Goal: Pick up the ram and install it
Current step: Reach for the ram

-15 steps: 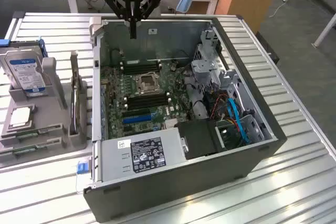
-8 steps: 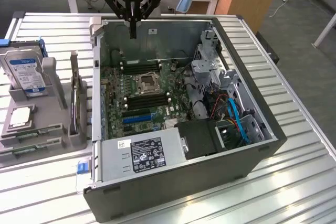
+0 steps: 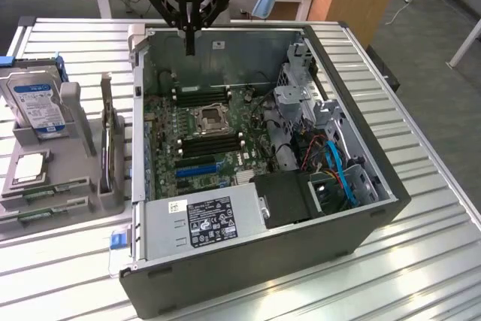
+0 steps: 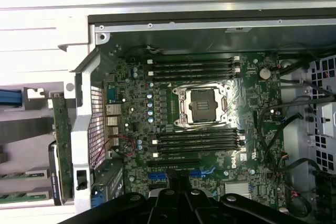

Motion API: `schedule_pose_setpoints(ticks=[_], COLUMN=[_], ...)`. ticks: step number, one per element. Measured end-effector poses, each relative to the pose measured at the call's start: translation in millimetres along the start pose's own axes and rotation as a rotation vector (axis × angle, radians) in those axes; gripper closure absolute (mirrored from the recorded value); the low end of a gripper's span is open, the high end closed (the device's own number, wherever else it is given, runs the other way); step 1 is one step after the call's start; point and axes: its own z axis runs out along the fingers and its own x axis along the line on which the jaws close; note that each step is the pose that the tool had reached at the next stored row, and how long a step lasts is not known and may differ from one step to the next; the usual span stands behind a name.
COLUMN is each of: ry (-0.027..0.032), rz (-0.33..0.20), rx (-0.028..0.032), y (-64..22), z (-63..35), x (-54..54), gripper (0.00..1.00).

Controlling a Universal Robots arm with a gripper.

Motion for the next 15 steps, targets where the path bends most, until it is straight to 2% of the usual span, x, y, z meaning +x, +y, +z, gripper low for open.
schedule_pose_setpoints(ticks=[15], ry=[0.0001], rz=[0.000], rx=[0.0002], y=[-2.9], z=[-1.1], x=[39.6], gripper=[0.90])
